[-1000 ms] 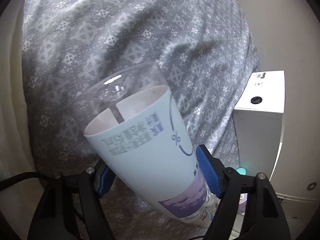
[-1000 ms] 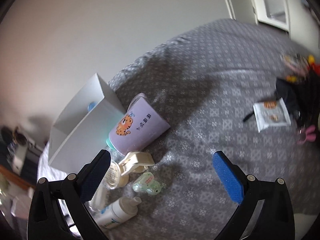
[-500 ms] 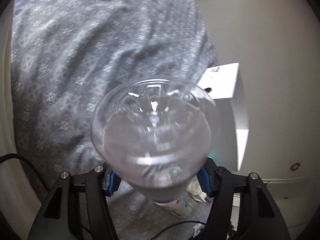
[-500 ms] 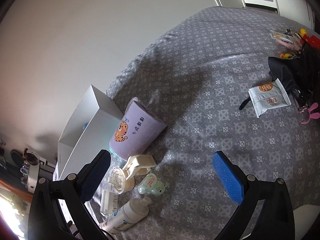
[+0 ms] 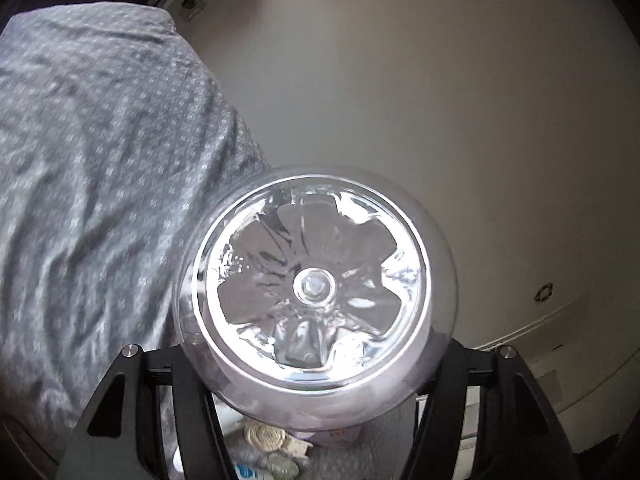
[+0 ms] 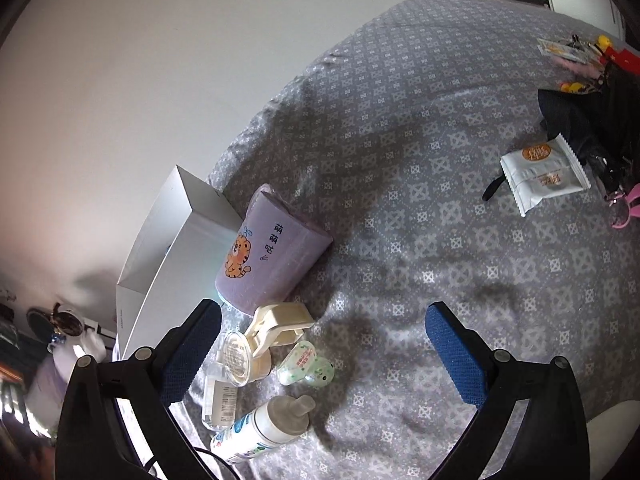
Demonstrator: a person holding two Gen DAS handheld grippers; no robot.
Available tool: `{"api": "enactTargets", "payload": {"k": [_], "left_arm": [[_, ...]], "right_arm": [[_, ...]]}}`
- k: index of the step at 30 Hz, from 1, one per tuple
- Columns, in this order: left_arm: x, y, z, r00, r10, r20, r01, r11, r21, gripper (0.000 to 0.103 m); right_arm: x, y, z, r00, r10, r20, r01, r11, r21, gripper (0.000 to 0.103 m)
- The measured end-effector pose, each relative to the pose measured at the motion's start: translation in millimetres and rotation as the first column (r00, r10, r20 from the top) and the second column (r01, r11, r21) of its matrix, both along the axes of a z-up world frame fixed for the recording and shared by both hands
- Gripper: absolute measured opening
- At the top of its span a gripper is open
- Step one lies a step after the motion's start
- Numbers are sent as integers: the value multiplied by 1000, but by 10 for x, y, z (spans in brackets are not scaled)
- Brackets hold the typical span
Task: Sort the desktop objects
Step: 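Carry the clear bottle into the white box and open the left tool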
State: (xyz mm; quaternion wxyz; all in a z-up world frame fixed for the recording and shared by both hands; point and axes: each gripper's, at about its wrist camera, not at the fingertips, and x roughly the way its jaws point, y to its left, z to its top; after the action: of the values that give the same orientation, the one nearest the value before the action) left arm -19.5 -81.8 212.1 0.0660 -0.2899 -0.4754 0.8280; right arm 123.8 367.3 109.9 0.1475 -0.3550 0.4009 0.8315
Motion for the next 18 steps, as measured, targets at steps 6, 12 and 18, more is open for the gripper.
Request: {"api": "enactTargets", "payload": {"k": [6,12,18], "left_arm": [[-634,301,0,1000,23,-11,-25,968,-250,61],[-1071,651,-509,976,-81,203,161,896,-415,76],[-780,514,-606,976,-79,201,163,883,-441,95]], "right_arm": [[-32,-23,-29,1000,10,6,-10,1000,16,103],[-109,-73,-75,999,43,29,-45,998,41,103],[-207,-324,9,988,148,39,-152,976,154,103]]}}
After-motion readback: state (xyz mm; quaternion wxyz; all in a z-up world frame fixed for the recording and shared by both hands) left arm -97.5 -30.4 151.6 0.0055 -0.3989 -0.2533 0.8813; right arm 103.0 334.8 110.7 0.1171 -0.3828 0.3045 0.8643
